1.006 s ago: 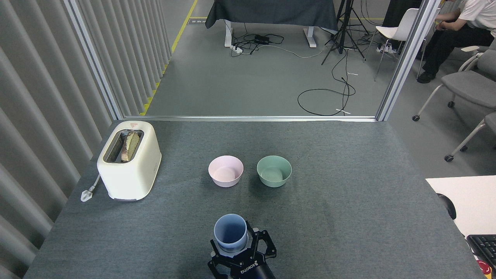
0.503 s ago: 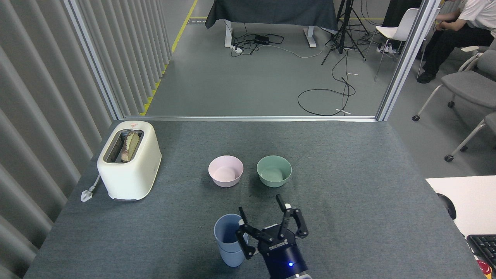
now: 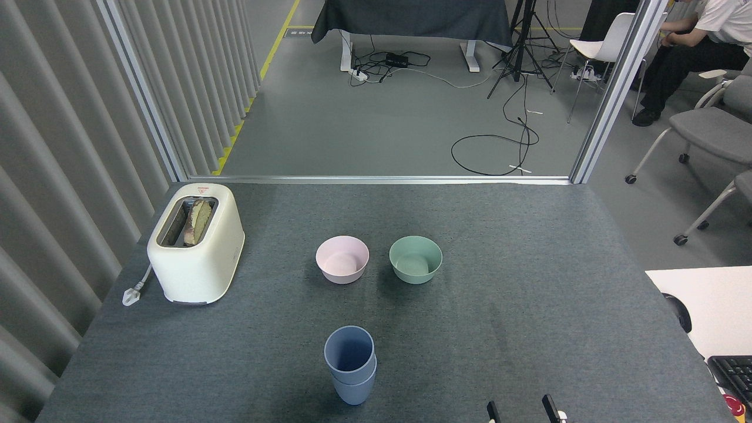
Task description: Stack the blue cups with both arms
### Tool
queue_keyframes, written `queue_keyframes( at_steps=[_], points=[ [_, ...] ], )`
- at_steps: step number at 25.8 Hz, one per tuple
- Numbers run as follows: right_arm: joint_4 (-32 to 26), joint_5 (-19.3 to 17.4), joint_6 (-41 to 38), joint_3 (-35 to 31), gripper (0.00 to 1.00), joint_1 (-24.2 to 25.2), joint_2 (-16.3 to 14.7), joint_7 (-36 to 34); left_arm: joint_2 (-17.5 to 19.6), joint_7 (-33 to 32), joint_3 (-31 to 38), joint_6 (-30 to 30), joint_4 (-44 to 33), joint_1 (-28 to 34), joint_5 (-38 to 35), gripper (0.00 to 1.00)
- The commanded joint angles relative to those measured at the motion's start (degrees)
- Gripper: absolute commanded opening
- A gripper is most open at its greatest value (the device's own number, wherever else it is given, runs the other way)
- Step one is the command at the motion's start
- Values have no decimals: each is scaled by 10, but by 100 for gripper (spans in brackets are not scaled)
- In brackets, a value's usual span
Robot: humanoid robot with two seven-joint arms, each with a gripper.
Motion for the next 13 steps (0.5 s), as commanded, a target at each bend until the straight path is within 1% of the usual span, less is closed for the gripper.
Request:
queue_keyframes(
  at_steps=[1, 3, 5, 8, 13],
  points=[
    [0, -2, -28, -33, 100, 43, 5, -12, 3, 1, 1, -47, 3, 0, 0, 100],
    [-2, -2, -35, -41, 100, 55, 5, -22, 2, 1, 3, -74, 3, 3, -1, 100],
    [-3, -2, -41, -53, 100, 60, 5, -25, 2, 4, 14, -85, 3, 3, -1, 100],
    [-3, -1, -54, -60, 100, 60, 5, -25, 0, 6, 32, -85, 6, 3, 0, 100],
    [-3, -1, -53, -59, 100, 60, 5, -25, 0, 6, 36, -77, 7, 12, -9, 100]
  ],
)
